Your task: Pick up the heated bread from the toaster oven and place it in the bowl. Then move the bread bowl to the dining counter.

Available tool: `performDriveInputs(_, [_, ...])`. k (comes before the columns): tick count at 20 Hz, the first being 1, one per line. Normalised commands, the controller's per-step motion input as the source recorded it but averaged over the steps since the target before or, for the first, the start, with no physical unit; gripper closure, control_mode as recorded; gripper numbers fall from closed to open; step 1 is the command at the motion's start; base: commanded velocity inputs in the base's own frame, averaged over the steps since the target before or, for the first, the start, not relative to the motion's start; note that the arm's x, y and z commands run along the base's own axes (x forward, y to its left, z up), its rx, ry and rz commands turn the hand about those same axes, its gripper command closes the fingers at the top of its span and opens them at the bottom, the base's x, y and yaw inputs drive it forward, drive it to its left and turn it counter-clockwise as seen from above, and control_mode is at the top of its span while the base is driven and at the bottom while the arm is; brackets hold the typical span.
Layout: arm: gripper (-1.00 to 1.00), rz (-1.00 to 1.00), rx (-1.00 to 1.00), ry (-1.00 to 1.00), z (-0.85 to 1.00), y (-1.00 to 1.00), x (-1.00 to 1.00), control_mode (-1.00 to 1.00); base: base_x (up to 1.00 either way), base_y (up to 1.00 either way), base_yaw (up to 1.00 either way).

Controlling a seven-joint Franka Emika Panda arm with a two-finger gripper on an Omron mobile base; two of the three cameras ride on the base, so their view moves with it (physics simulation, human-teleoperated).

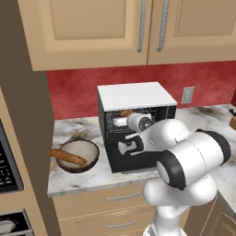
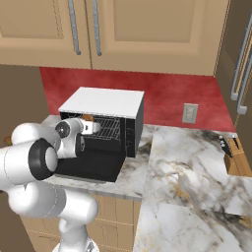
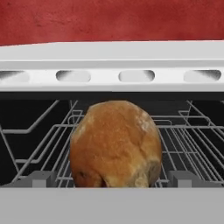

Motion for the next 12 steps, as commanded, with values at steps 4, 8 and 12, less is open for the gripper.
performDriveInputs(4, [-1.00, 0.00, 0.00, 0.00, -0.12, 0.00, 0.01, -1.00, 0.00, 0.00, 0.00])
performDriveInputs(8, [-1.00, 0.00, 0.00, 0.00, -0.15, 0.00, 0.05, -1.00, 0.00, 0.00, 0.00])
performDriveInputs(12, [-1.00, 0.00, 0.00, 0.00, -0.05, 0.00, 0.18, -1.00, 0.00, 0.00, 0.00])
